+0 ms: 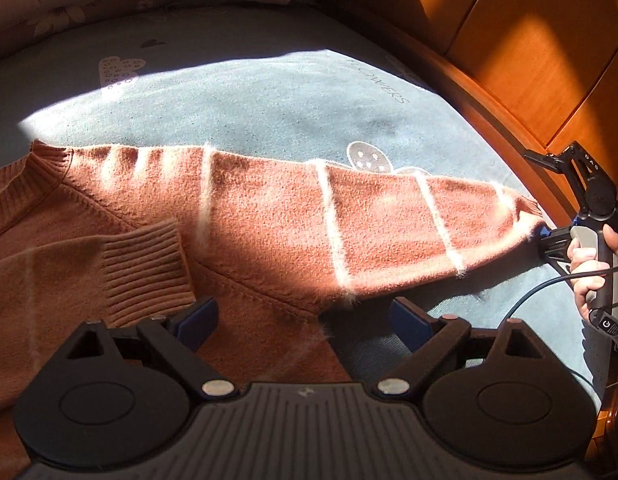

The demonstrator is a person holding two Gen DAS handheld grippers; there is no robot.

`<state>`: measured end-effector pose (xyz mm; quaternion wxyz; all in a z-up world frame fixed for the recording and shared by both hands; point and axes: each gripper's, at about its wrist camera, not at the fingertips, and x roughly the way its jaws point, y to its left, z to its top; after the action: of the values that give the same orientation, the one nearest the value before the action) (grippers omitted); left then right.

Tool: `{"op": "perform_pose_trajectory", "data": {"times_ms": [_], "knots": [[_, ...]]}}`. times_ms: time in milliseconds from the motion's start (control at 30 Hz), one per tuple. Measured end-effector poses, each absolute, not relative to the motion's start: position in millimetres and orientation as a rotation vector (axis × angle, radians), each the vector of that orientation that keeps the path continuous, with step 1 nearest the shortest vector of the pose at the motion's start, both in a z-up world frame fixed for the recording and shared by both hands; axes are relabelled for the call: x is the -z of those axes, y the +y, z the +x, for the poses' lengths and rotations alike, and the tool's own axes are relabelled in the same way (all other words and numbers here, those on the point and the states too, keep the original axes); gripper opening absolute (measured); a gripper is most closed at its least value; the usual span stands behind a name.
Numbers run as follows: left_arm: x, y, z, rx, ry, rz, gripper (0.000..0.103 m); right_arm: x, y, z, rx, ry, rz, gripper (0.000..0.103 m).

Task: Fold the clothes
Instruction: 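Close the right tool on the outstretched sleeve's ribbed cuff, then carry the cuff with the right tool across the sweater body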

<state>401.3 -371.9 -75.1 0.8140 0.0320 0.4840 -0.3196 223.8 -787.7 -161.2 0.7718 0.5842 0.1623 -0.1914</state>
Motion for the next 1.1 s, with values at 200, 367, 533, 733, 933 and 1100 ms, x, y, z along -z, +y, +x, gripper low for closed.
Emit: {"op": "perform_pose_trajectory", "data": {"times_ms": [200,367,533,733,933,1100], "knots": [[74.6,-359.8,399.2,0.671,1.045,0.054,0.092,161.7,-781.5,204.5,0.427,0.416,1.222,0.064],[75.1,-347.8,395.6,0.641,1.058,0.037,0.092,168.9,-783.3,197.4,0.443,0.416,1.218,0.052],[68.9,-335.7,388.6,0.629,1.058,0.012,0.092,163.9,-779.8,205.6,0.508,0.484,1.167,0.019],[56.4,-317.9,380.5,0.625,1.026,0.017,0.092,150.5,-774.4,219.1,0.602,0.608,1.081,0.006],[50.1,-285.2,374.1,0.574,1.019,-0.011,0.092,118.0,-748.6,236.0,0.618,0.647,0.921,0.009],[44.7,-257.0,367.8,0.545,1.011,-0.032,0.092,88.1,-718.5,249.0,0.559,0.595,0.882,0.009]]}}
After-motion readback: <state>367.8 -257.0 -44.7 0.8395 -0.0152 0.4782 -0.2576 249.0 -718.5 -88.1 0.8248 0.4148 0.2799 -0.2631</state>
